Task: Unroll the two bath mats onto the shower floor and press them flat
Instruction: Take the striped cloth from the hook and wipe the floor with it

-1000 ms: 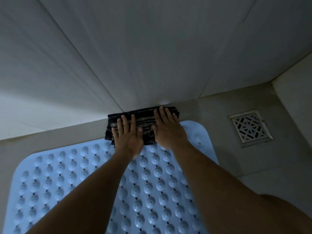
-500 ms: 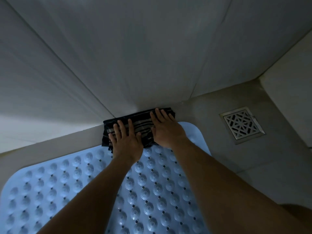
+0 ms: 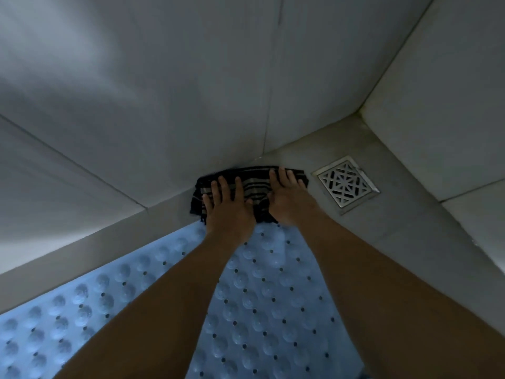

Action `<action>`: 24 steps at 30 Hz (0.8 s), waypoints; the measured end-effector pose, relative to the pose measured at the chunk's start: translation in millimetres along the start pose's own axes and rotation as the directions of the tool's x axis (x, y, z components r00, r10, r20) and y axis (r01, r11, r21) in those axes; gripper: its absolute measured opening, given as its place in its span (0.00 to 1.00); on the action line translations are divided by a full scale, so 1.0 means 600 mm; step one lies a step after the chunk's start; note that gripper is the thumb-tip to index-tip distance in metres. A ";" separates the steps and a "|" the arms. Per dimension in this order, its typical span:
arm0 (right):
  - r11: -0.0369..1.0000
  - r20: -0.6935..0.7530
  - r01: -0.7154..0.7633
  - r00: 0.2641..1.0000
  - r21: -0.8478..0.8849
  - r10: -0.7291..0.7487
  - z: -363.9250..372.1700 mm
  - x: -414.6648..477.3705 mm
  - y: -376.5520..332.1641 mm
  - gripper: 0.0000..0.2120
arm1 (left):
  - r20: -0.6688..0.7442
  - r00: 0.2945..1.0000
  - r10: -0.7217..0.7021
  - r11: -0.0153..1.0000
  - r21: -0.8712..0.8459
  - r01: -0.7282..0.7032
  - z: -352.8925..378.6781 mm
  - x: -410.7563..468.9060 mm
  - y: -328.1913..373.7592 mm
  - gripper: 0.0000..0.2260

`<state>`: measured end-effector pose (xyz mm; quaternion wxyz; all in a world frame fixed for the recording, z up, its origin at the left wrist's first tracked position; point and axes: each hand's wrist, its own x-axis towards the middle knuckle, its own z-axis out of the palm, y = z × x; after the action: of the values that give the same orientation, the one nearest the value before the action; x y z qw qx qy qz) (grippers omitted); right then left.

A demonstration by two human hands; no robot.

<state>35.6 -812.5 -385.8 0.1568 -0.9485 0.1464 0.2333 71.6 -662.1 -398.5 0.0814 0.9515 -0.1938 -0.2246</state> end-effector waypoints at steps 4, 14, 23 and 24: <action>0.992 -0.043 -0.111 0.993 0.060 0.114 0.014 -0.019 0.027 0.31 | 0.038 0.991 0.126 0.991 0.037 -0.127 -0.007 0.025 0.023 0.27; 0.933 -0.102 -0.297 0.941 0.204 0.322 0.044 -0.091 0.079 0.29 | 0.284 0.876 0.390 0.855 0.243 -0.459 -0.024 0.091 0.090 0.30; 0.881 -0.147 -0.404 0.883 0.248 0.446 0.068 -0.159 0.132 0.29 | 0.376 0.777 0.505 0.726 0.302 -0.618 0.000 0.093 0.176 0.33; 0.872 -0.145 -0.418 0.875 0.255 0.462 0.068 -0.168 0.140 0.29 | 0.376 0.764 0.524 0.714 0.295 -0.635 0.003 0.091 0.187 0.34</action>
<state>-95.7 -853.3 -390.3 0.1858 -0.8856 0.3989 0.1486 78.6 -786.7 -394.6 -0.0776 0.7972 -0.5358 -0.2672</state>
